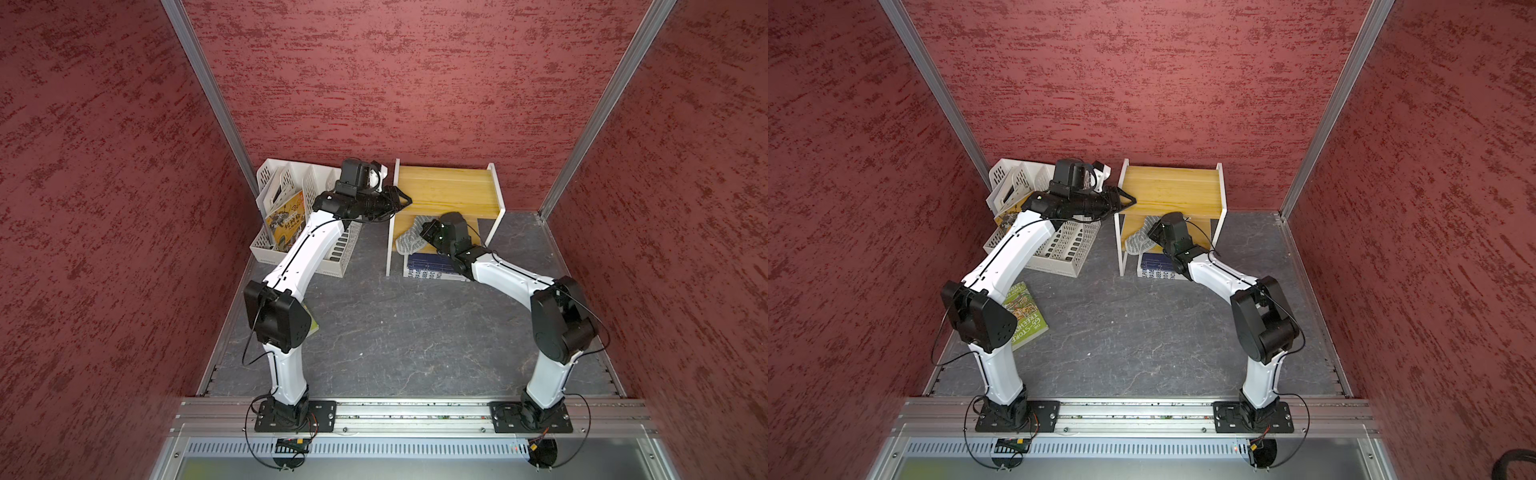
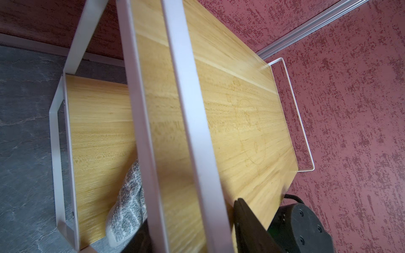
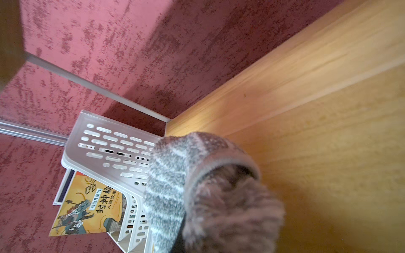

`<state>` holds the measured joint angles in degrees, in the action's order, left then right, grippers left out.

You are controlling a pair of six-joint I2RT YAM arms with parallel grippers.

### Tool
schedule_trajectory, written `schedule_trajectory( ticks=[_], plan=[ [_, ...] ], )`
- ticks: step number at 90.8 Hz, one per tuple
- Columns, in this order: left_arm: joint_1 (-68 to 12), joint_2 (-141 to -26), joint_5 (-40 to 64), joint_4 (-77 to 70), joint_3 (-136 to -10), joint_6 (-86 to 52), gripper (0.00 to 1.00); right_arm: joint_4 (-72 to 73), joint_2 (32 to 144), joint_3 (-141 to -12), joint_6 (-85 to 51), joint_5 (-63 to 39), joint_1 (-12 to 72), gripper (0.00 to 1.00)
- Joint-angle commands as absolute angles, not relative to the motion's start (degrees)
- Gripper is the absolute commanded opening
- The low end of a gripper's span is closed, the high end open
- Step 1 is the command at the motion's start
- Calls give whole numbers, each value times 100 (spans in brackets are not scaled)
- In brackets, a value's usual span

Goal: Wipe the bookshelf clean with a cloth
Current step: Wipe the dust from the shelf.

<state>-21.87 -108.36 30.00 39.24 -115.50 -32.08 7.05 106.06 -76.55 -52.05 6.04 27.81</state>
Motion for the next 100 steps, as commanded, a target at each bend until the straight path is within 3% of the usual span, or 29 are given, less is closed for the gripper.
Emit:
schedule_trajectory(
  ticks=[1, 55, 76, 100],
  plan=[
    [-2339, -10793, 3240, 4340, -11494, -2887, 50, 209, 10871, -7943, -5095, 796, 2746, 0],
    [-2329, -10894, 3201, 4333, -11529, -2937, 50, 362, 11158, -7938, -5458, 29, 2936, 0],
    [-2338, -10898, 3183, 4341, -11521, -2934, 50, 451, 10329, -7050, -5188, 1057, 2921, 0],
    [-2321, -10905, 3173, 4363, -11515, -2908, 50, -530, 9821, -6978, -4696, 2098, 2855, 0]
  ],
)
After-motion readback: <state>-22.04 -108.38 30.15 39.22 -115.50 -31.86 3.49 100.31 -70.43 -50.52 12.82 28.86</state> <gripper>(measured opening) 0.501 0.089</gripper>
